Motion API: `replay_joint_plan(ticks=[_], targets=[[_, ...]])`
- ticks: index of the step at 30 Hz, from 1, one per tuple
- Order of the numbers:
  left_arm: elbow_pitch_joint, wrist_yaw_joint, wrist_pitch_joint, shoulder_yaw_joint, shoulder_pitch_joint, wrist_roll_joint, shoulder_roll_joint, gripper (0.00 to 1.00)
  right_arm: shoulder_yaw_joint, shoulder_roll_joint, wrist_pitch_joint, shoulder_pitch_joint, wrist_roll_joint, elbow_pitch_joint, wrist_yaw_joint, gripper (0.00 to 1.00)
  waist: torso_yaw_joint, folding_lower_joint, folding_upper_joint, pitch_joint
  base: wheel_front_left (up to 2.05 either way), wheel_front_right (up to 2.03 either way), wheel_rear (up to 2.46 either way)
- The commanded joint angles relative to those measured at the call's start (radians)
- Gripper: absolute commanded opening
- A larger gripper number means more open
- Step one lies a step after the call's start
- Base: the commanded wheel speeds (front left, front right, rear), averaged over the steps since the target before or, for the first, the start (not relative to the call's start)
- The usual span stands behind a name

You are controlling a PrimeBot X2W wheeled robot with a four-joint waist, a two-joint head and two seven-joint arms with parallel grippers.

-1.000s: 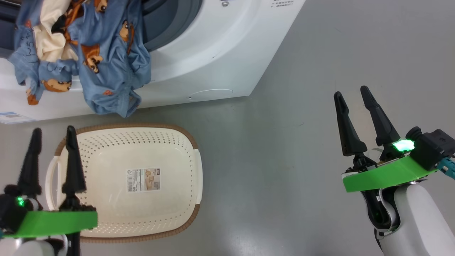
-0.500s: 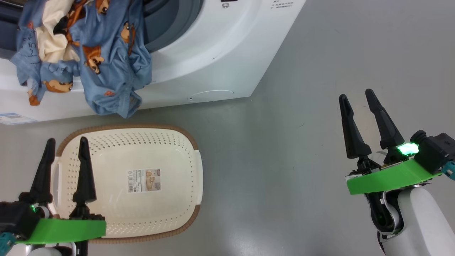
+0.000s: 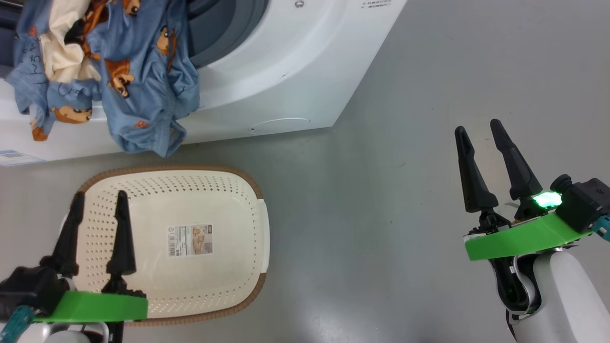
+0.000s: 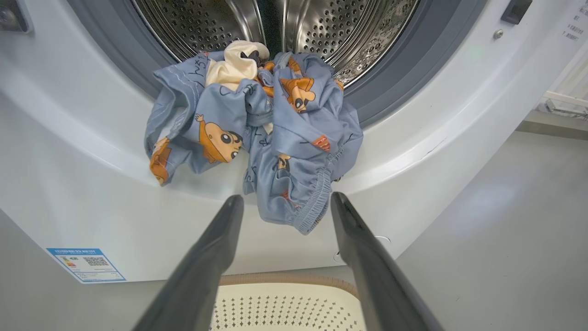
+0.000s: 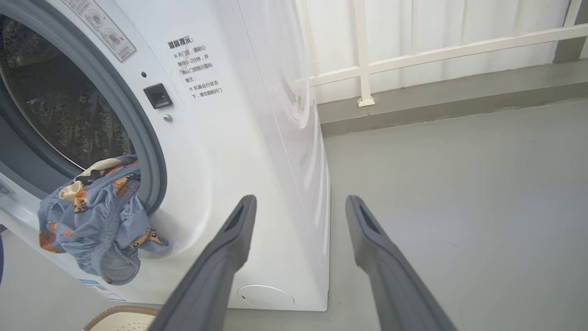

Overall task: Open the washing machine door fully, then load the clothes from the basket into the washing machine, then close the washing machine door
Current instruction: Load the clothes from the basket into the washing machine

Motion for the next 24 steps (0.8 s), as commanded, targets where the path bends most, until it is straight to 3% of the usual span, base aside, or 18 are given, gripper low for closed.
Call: replay_joint_plan(ticks=[1,24], targets=[[-0.003,-0.002,-0.005,0.019,-0.025,0.016,0.02,1.0,0.021,0.0,-0.005,0.018,0.006,-0.02,0.002,1.0,-0.001,0.0,0.0,0.002,0.0,0.0,0.0],[0.481,-0.004,0.022,-0.102,-0.437,-0.062,0.104,1.0,0.024,0.034,-0.005,-0.006,0.01,-0.022,0.002,1.0,-0.049,0.0,0.0,0.069,0.0,0.0,0.0]])
